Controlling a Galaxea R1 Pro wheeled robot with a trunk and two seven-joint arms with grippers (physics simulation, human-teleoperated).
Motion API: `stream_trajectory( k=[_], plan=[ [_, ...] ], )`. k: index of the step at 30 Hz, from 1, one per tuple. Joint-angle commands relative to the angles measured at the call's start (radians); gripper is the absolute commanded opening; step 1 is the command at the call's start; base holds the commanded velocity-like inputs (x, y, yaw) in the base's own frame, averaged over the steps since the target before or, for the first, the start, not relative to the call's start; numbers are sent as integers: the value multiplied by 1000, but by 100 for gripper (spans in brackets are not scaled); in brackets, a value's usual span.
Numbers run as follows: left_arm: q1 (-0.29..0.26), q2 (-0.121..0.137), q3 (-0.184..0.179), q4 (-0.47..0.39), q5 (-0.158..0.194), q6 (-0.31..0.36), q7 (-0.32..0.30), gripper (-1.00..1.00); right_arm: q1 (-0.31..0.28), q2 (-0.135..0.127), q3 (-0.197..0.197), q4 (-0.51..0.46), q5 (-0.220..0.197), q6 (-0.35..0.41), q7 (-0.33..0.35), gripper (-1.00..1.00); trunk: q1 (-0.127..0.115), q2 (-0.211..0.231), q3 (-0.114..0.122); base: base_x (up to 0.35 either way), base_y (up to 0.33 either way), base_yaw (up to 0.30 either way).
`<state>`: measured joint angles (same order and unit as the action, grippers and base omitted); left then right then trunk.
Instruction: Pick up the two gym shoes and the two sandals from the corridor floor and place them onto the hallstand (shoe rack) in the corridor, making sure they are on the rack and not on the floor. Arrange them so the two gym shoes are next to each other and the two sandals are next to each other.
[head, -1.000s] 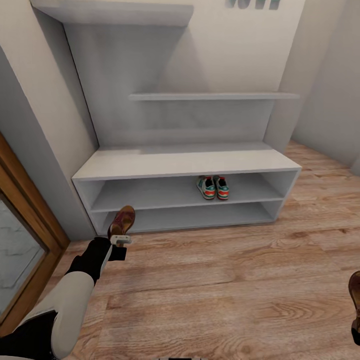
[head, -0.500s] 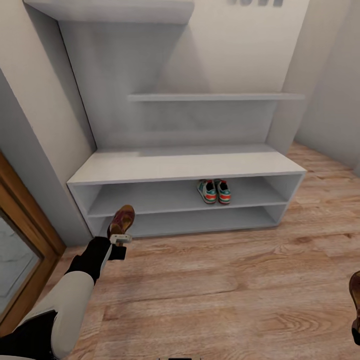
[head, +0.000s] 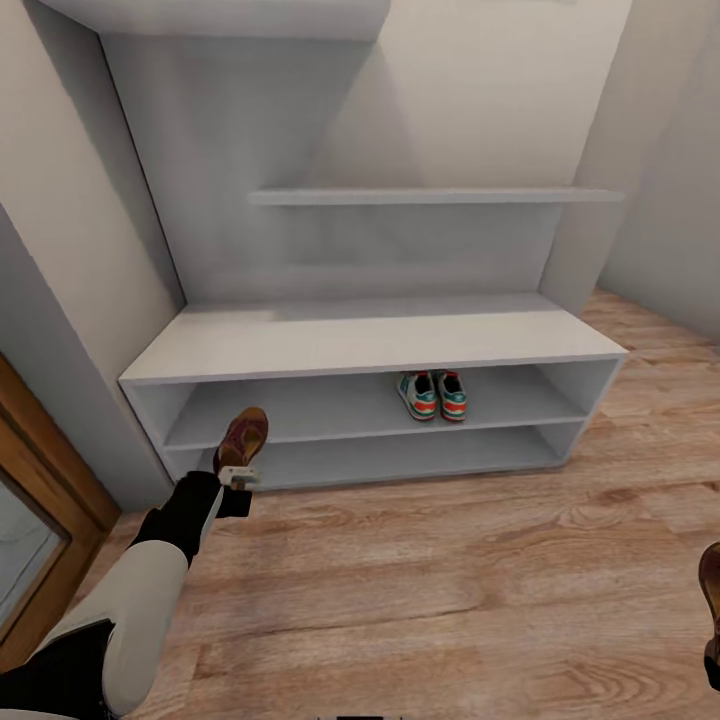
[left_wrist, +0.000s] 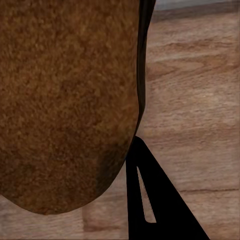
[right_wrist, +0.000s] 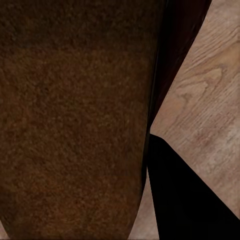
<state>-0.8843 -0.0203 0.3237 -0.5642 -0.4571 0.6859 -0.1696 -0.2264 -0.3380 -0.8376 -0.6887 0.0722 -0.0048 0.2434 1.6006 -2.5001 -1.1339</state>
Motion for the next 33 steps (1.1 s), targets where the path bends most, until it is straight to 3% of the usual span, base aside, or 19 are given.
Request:
stream_trajectory(
  k=[1,11,25,33],
  plan=[
    [-1,-2,8,-2,-11,3,-8,-100,-2,1,-6,0,5,0,7,-100,0,0,-1,281,0,0],
    [-4,-1,9,-2,-11,1,-8,-100,-1,-1,-6,-1,5,0,7,-100,0,0,-1,302,-47,0],
    [-1,-1,9,-3,-11,1,-7,-100,-1,-1,-6,-2,5,0,7,-100,0,0,-1,159,-13,0],
    [2,0,15,-3,-7,1,44,-100,-2,-1,-6,-2,5,0,7,-100,0,0,-1,198,16,0]
  ],
)
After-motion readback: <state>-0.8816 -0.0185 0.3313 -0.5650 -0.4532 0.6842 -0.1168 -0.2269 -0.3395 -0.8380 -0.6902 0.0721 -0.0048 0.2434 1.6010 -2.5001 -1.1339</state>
